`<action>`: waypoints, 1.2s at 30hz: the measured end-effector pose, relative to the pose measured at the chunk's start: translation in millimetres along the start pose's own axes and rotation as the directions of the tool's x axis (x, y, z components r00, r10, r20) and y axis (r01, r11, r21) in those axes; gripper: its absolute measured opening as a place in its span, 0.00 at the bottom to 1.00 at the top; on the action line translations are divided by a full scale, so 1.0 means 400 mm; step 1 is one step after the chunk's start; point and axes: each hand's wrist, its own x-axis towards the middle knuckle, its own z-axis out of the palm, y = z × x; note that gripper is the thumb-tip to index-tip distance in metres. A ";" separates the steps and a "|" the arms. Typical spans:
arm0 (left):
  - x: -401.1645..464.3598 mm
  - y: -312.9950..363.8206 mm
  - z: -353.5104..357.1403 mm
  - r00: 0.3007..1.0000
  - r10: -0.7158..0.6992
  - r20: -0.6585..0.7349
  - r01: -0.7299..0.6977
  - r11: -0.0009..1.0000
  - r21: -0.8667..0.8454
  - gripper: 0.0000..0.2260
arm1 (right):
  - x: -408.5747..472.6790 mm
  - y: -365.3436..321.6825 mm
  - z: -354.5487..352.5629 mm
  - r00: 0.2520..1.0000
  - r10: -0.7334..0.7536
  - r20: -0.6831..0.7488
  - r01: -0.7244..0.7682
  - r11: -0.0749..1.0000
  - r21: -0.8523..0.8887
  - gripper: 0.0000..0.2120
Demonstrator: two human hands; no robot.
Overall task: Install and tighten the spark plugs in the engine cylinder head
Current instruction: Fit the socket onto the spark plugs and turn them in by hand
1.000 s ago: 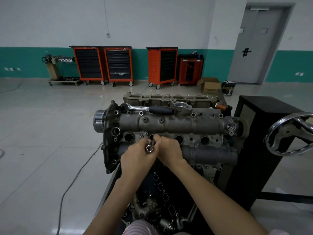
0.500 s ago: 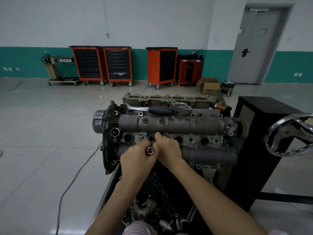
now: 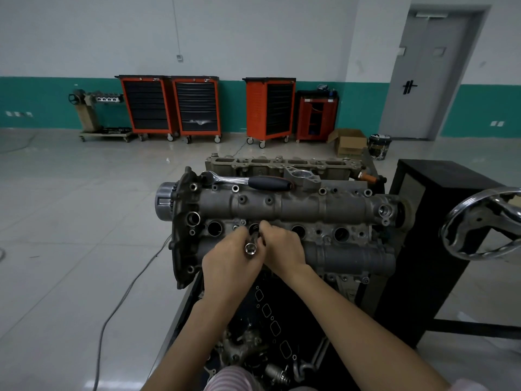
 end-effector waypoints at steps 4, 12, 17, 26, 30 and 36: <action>-0.004 0.004 0.004 0.999 -0.014 0.049 0.018 0.996 -0.087 0.17 | -0.003 0.007 0.003 0.999 -0.043 0.005 0.043 0.999 -0.008 0.07; 0.002 -0.002 0.002 0.996 -0.086 0.029 0.083 0.992 0.093 0.19 | -0.004 -0.002 0.004 0.976 -0.103 -0.194 0.081 0.990 -0.119 0.14; 0.008 -0.005 0.000 0.995 -0.087 0.038 0.085 0.995 0.047 0.15 | 0.004 -0.010 -0.005 0.981 -0.085 -0.175 0.078 0.996 -0.048 0.15; 0.013 -0.013 -0.005 0.992 -0.022 0.121 0.028 0.999 -0.043 0.15 | 0.057 0.024 -0.037 0.935 -0.354 0.023 0.344 0.890 -0.298 0.13; 0.009 -0.016 -0.004 0.994 -0.051 0.097 0.053 0.998 -0.022 0.14 | 0.045 0.031 -0.020 0.881 -0.437 -0.181 0.393 0.889 -0.234 0.07; 0.000 -0.006 -0.005 0.996 -0.084 0.020 0.081 0.987 0.137 0.23 | 0.044 0.033 -0.017 0.833 -0.481 -0.275 0.438 0.875 -0.204 0.10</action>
